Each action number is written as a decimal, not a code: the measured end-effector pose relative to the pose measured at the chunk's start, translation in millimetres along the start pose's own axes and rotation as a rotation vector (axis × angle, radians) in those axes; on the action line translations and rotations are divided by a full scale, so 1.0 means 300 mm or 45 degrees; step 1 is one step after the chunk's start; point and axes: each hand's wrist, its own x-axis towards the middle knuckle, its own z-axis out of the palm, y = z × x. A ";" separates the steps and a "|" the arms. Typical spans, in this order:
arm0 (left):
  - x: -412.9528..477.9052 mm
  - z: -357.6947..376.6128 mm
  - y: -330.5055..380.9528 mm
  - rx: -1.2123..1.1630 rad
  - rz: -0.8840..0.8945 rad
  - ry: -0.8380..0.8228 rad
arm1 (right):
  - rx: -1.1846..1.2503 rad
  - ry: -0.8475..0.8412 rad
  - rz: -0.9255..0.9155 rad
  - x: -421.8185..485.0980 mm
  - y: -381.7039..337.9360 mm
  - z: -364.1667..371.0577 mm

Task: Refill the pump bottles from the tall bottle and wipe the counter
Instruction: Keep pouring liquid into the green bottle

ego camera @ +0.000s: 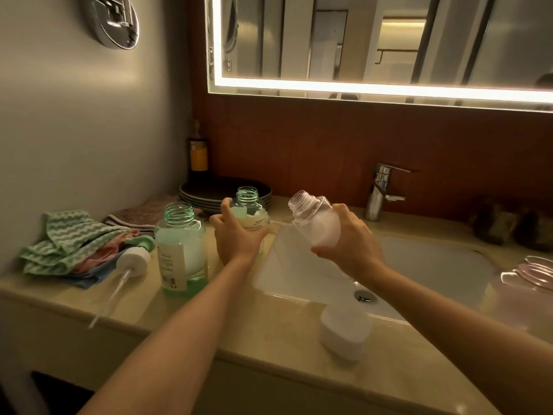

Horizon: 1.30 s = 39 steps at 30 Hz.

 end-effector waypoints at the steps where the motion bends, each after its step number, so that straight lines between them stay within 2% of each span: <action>1: -0.014 -0.008 0.002 0.000 0.002 0.005 | 0.002 0.001 0.001 -0.006 0.000 -0.007; 6: -0.107 -0.066 0.001 0.014 0.113 -0.023 | 0.016 0.006 -0.024 -0.040 -0.013 -0.046; 10: -0.178 -0.136 -0.005 -0.030 0.216 -0.127 | 0.008 0.011 -0.080 -0.069 -0.042 -0.091; 17: -0.278 -0.240 -0.020 -0.040 0.296 -0.180 | -0.258 -0.008 -0.269 -0.119 -0.107 -0.148; 39: -0.358 -0.278 -0.004 -0.007 0.311 -0.161 | -0.526 0.090 -0.403 -0.108 -0.210 -0.198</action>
